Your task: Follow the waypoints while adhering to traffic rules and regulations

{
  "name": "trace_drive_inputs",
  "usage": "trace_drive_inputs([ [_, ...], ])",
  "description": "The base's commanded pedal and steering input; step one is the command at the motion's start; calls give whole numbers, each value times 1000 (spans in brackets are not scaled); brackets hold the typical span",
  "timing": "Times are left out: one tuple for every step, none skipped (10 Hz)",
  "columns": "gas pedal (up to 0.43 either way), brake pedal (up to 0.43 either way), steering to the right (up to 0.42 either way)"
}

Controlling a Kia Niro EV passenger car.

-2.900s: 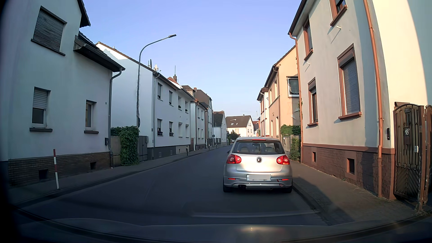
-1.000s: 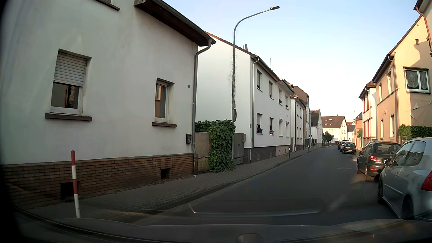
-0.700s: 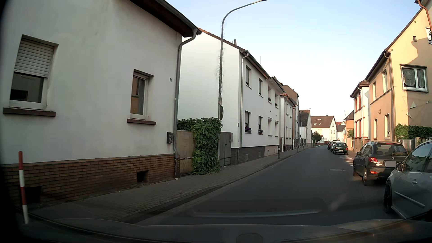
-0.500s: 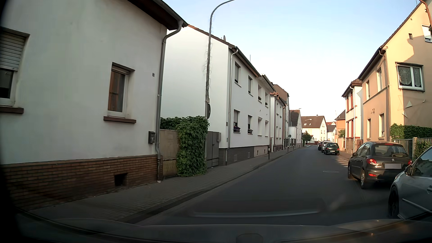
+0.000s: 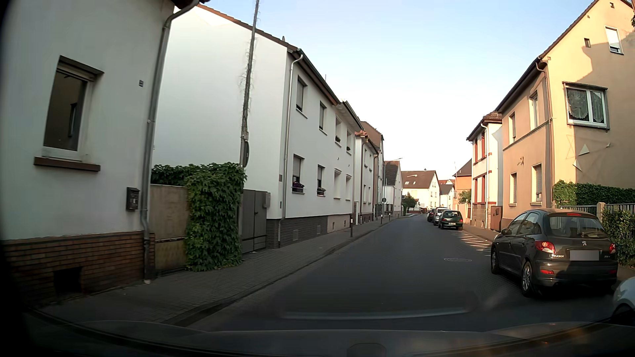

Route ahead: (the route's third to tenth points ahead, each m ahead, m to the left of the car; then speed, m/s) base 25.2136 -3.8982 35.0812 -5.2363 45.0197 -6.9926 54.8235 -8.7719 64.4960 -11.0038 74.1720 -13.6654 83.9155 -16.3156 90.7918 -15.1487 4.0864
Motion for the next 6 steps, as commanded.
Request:
trace_drive_inputs([
  [177, 30, 227],
  [177, 30, 210],
  [177, 30, 191],
  [177, 30, 178],
  [177, 30, 160],
  [177, 30, 138],
])
